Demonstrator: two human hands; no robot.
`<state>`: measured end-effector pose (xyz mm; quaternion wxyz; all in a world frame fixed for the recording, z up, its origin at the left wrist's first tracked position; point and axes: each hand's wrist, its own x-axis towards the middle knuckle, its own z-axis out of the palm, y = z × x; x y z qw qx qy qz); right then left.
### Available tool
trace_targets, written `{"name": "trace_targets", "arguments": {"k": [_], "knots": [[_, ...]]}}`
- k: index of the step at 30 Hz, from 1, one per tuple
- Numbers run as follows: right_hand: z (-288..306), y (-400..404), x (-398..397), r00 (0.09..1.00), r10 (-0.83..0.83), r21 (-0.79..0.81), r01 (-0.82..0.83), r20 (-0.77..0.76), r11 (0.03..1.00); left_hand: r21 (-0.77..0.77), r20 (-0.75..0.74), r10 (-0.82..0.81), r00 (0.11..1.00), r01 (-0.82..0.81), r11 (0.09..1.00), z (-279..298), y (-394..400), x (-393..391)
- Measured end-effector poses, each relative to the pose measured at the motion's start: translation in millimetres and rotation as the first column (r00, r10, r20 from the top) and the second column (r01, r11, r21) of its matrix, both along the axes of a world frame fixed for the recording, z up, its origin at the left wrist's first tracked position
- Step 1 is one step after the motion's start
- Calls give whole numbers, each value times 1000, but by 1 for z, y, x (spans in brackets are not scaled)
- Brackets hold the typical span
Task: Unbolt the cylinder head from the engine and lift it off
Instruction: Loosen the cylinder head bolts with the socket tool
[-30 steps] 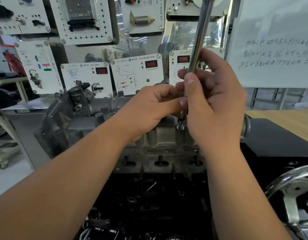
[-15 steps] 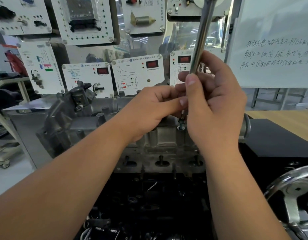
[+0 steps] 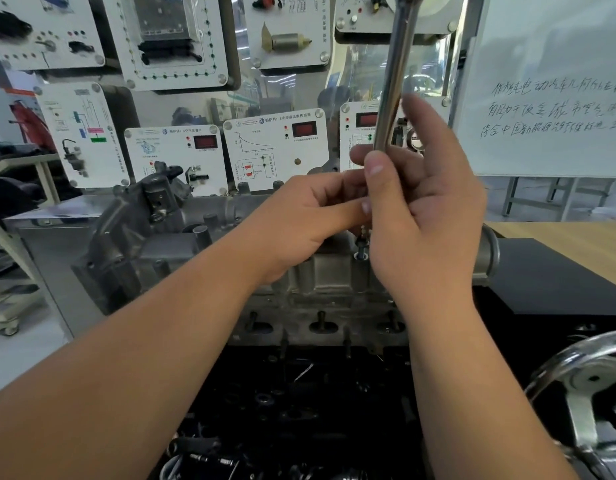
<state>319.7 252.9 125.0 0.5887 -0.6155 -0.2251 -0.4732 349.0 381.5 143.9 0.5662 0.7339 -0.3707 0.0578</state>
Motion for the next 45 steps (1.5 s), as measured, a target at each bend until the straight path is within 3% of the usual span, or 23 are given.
{"name": "trace_targets", "arguments": {"k": [5,10,17,22,28,35,41,45], "knots": [[2,-1,0,998,63,-1,-63,17,998,-20,10,34,999,-34,999,0,-1,1],[2,3,2,1000,23,82,-22,-15,996,-19,34,69,997,-68,998,-3,-2,5],[-1,0,6,1000,-18,62,18,-13,998,-56,-37,-6,999,4,998,-3,0,3],[0,2,4,997,67,84,-65,-24,994,-59,17,28,999,-27,998,-4,-1,4],[2,1,3,998,35,49,-32,-48,998,-31,78,82,994,-80,996,-3,-2,5],[-3,5,3,999,34,66,-34,-2,997,-65,-30,-30,999,28,997,-1,-2,1],[-1,2,7,999,53,121,-53,5,991,-43,21,84,996,-83,996,-2,-6,3],[-3,0,10,997,78,195,-81,25,977,-68,-19,61,998,-63,996,-3,-5,1]]}}
